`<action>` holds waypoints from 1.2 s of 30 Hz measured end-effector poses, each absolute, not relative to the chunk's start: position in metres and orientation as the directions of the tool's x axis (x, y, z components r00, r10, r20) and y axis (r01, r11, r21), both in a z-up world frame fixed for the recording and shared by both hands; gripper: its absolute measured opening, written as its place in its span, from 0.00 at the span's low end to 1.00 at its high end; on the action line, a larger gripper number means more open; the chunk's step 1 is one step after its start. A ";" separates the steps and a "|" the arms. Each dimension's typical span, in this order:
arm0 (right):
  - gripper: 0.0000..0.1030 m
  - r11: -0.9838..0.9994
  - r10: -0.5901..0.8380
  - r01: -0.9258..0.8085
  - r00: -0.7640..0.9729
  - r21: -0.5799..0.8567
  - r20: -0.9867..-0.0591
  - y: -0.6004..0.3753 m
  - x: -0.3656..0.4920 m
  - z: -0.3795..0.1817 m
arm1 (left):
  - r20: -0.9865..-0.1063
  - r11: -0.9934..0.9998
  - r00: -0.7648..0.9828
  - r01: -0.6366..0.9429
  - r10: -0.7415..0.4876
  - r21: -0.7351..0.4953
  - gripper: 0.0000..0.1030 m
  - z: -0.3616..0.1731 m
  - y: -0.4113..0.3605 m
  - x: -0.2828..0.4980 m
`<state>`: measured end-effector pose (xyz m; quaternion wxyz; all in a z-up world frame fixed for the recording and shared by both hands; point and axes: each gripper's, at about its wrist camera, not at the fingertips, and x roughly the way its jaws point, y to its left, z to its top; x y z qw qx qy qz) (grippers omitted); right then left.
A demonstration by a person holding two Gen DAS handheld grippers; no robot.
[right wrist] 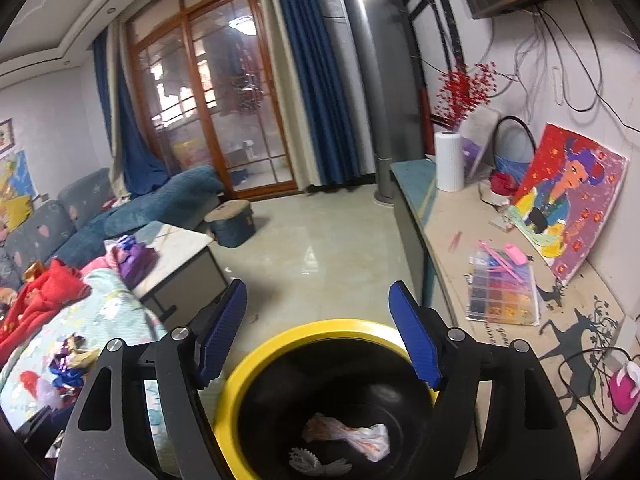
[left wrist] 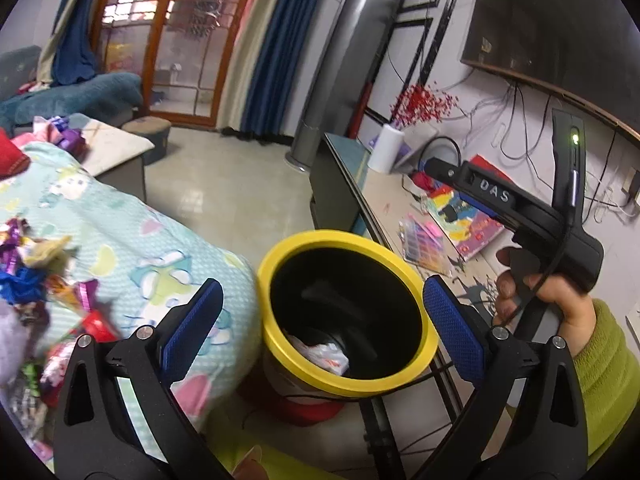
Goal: Collect trash
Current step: 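Open both grippers to drop the net and bag into the bin, then move both grippers back to the bedspread toward the lavender foam net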
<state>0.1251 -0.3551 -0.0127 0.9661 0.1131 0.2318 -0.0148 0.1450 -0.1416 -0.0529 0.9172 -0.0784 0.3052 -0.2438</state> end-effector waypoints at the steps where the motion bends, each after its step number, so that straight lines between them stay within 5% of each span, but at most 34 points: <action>1: 0.69 0.975 0.032 0.070 0.894 0.210 -0.447 -0.351 0.124 -0.011 | -0.517 0.871 0.701 0.394 -0.491 -0.293 0.89 -0.051 -0.139 0.144; 25: 0.75 0.950 0.297 -0.239 0.889 0.201 -0.348 -0.245 0.081 0.021 | -0.424 0.945 0.853 0.214 -0.304 -0.246 0.89 -0.023 -0.048 0.105; 36: 0.76 0.932 0.361 -0.313 0.853 0.184 -0.378 -0.214 0.075 0.021 | -0.431 0.964 0.879 0.102 -0.202 -0.245 0.89 -0.029 -0.001 0.095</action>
